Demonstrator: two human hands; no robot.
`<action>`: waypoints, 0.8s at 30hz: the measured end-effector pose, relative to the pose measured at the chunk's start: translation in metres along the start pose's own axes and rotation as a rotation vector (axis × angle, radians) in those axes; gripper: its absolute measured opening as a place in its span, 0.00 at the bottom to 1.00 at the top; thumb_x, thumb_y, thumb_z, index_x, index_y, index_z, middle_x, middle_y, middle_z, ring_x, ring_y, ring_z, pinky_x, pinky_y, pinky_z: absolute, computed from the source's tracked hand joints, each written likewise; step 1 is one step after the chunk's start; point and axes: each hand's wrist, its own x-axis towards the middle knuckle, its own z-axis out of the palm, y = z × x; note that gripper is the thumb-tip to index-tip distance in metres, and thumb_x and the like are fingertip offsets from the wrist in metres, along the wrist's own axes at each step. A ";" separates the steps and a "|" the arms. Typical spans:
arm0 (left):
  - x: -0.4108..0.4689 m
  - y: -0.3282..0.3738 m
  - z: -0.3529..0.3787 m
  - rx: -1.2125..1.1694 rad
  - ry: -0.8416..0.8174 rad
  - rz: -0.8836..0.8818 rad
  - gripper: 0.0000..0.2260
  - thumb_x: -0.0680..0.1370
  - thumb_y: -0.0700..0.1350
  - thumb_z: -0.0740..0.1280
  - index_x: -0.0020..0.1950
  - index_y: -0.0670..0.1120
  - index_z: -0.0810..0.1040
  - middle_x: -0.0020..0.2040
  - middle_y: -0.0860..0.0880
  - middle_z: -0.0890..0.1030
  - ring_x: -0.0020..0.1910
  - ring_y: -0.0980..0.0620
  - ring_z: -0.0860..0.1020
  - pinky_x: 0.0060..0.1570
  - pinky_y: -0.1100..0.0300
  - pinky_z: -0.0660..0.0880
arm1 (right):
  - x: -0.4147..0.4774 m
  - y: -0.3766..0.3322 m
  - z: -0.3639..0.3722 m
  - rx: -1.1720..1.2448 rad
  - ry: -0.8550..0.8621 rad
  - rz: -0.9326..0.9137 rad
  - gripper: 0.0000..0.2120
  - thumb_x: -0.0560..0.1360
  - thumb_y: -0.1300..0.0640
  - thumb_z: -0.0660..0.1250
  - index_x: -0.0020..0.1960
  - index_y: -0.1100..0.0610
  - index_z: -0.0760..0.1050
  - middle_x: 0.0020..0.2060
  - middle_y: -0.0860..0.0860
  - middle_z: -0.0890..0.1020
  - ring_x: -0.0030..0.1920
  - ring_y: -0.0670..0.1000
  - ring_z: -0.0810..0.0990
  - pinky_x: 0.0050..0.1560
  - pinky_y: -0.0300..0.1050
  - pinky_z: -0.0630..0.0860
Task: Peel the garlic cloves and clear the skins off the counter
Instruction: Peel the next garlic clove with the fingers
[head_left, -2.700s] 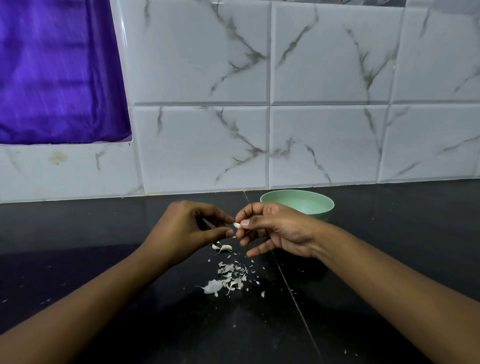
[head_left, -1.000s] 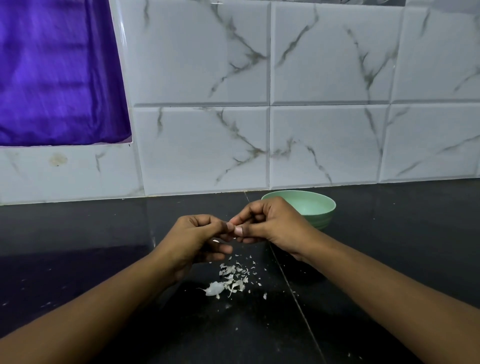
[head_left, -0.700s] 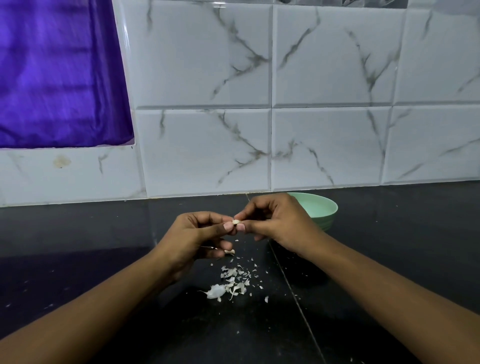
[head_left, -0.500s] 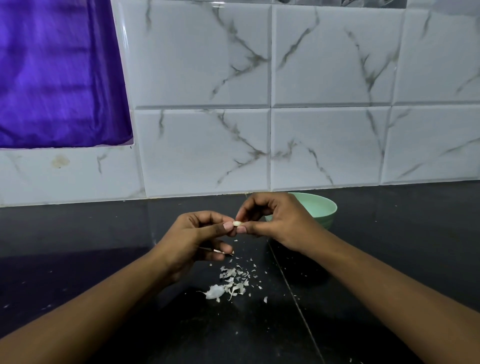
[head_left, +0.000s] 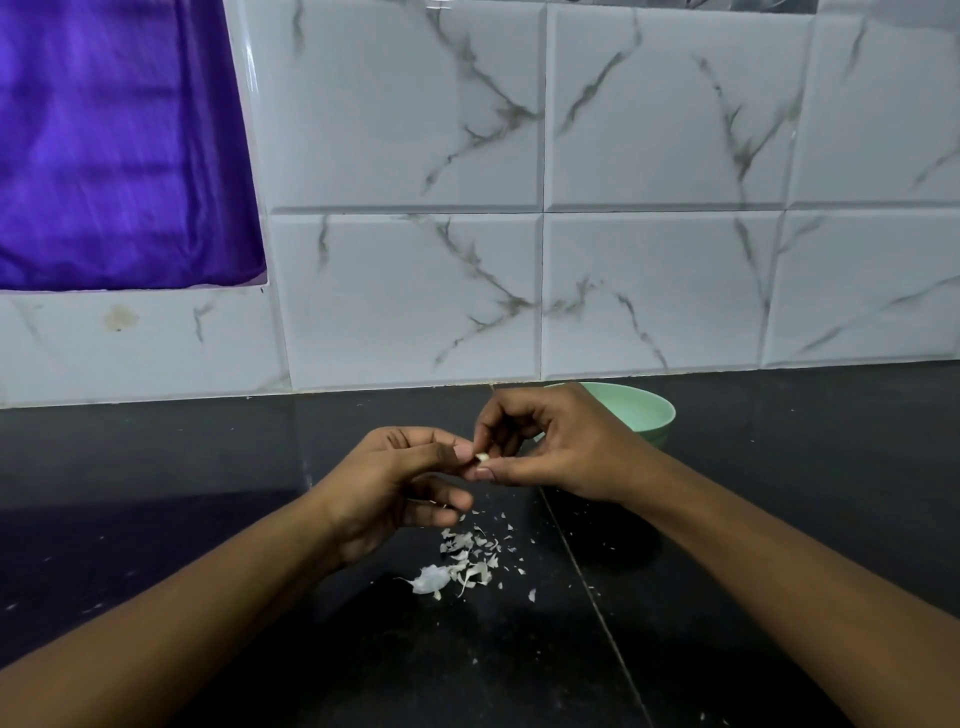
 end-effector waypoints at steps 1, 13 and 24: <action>0.000 0.000 0.000 -0.007 -0.006 -0.002 0.04 0.67 0.42 0.68 0.35 0.44 0.82 0.33 0.46 0.81 0.25 0.54 0.79 0.24 0.65 0.76 | 0.000 0.000 0.000 0.004 0.007 0.000 0.10 0.67 0.67 0.76 0.43 0.58 0.78 0.35 0.48 0.81 0.35 0.42 0.78 0.40 0.33 0.74; -0.001 0.001 0.001 -0.061 -0.019 -0.043 0.05 0.68 0.41 0.67 0.42 0.41 0.77 0.28 0.47 0.79 0.23 0.56 0.77 0.22 0.66 0.75 | 0.000 0.001 0.002 -0.006 0.050 -0.023 0.10 0.66 0.66 0.77 0.38 0.55 0.77 0.33 0.47 0.81 0.35 0.42 0.78 0.40 0.36 0.75; -0.001 0.000 -0.001 -0.031 -0.042 0.013 0.06 0.69 0.42 0.67 0.42 0.41 0.78 0.30 0.49 0.79 0.25 0.57 0.77 0.21 0.66 0.74 | 0.001 0.000 0.002 0.021 0.046 -0.036 0.13 0.66 0.66 0.76 0.43 0.54 0.76 0.36 0.51 0.81 0.37 0.43 0.79 0.42 0.37 0.76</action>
